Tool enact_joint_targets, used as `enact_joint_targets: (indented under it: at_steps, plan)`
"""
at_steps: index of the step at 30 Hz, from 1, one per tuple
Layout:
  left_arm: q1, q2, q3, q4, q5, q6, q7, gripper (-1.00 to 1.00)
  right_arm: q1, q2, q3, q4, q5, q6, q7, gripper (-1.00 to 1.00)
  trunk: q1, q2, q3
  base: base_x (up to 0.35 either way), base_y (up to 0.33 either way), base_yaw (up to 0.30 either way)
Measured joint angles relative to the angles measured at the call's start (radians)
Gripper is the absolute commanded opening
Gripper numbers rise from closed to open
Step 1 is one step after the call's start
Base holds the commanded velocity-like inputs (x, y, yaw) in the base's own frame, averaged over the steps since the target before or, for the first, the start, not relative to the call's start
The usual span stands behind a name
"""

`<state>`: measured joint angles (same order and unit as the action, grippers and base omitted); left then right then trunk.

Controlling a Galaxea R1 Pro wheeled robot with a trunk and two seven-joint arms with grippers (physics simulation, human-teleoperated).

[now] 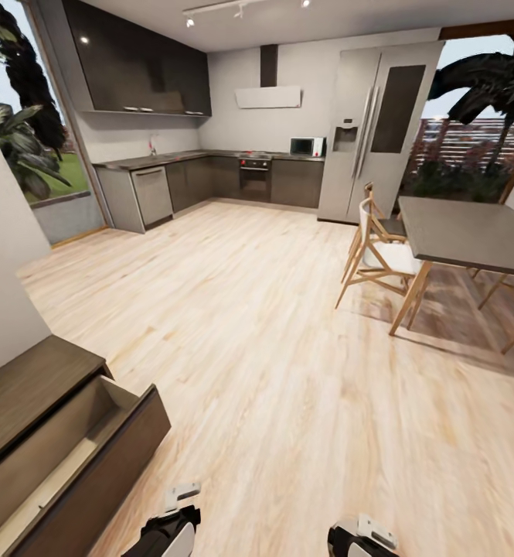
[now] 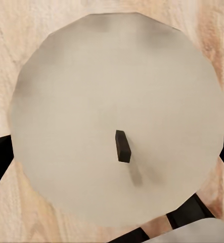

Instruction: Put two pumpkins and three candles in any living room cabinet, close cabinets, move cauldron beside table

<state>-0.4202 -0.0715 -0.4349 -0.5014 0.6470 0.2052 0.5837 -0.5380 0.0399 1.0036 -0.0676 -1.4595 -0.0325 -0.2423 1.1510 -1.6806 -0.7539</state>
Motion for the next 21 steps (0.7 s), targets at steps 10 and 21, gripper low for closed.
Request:
enact_joint_targets:
  at_steps: [10,21]
  plan:
    - [0.0,0.0,0.0,0.0,0.0,-0.001,0.0,1.0,0.0,0.001,0.0,0.0,0.0,0.0,0.0,-1.0,0.0,0.0,0.0,0.32,-0.034,0.0]
    - [0.0,0.0,0.0,0.0,0.0,-0.001,0.0,1.0,0.0,0.001,0.0,0.0,0.0,0.0,0.0,-1.0,0.0,0.0,0.0,0.32,-0.101,0.0]
